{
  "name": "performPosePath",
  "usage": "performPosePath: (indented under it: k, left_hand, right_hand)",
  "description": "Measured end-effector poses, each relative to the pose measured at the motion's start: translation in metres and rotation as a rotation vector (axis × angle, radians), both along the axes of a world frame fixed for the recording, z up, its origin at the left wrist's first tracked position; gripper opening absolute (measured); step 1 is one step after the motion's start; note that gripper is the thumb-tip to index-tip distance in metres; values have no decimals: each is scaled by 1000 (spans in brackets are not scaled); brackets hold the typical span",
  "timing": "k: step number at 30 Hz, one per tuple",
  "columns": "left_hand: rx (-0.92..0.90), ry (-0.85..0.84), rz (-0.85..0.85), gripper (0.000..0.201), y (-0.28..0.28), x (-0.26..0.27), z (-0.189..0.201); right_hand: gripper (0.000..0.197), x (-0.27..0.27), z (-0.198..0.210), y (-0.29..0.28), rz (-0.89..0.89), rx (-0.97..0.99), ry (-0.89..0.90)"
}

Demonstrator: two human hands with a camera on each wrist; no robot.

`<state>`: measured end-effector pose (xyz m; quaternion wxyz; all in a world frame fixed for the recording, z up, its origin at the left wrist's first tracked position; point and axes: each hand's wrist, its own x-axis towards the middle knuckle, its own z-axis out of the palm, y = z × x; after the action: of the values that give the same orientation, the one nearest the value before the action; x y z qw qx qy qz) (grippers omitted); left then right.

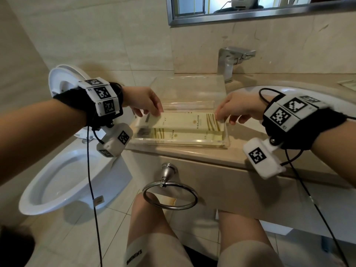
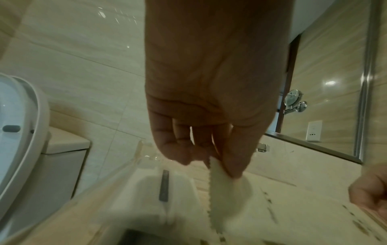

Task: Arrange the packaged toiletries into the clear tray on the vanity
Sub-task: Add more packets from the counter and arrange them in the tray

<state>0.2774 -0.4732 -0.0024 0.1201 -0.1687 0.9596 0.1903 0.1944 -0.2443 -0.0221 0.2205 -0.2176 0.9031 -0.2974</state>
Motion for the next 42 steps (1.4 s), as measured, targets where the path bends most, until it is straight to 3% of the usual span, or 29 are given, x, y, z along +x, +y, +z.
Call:
performPosePath:
  k: [4,7,9,11,15,18,21,27,30,34,37,39,42]
  left_hand:
    - [128,-4,-77,12,8,1,6]
    - [194,-11,-112,14,22,-1,9]
    - [290,29,-70,18,30,-4,9]
    - [493,101,28,28,33,-9,6]
    - [809,245,165,33,38,-17,-3]
    - [892,408,281,31,43,-23,-7]
    - [974,502,332,24,50,-26,-8]
    - [991,596,374,9,56,-27,-11]
    - [970,647,441,9,46,-23,-9]
    - [779,620,470,9,21,-15,-7]
    - [599,487,420,7,8,-4,-6]
    - [430,268,317,16,3,4,-7]
    - [185,25,203,13,0,12,-11]
  right_hand:
    - [21,-6,7,-6,-69,-115,52]
    - [7,-7,16,-15,-139,-274,47]
    - [13,-7,19,-20,-193,-407,24]
    - [6,-5,19,-23,-237,-522,-59]
    - [13,1,9,-27,-120,-431,-231]
    - [13,11,4,-34,-18,-341,-273]
    - [10,15,3,-38,-30,-373,-246]
    - [10,10,4,-32,-43,-468,-166]
    - [21,3,5,-24,-20,-401,-122]
    - [22,-6,3,-14,42,-240,-17]
    - [19,-8,0,-8,131,-79,89]
    - [15,-7,-3,-7,176,30,169]
    - [15,-5,-8,-12,245,147,260]
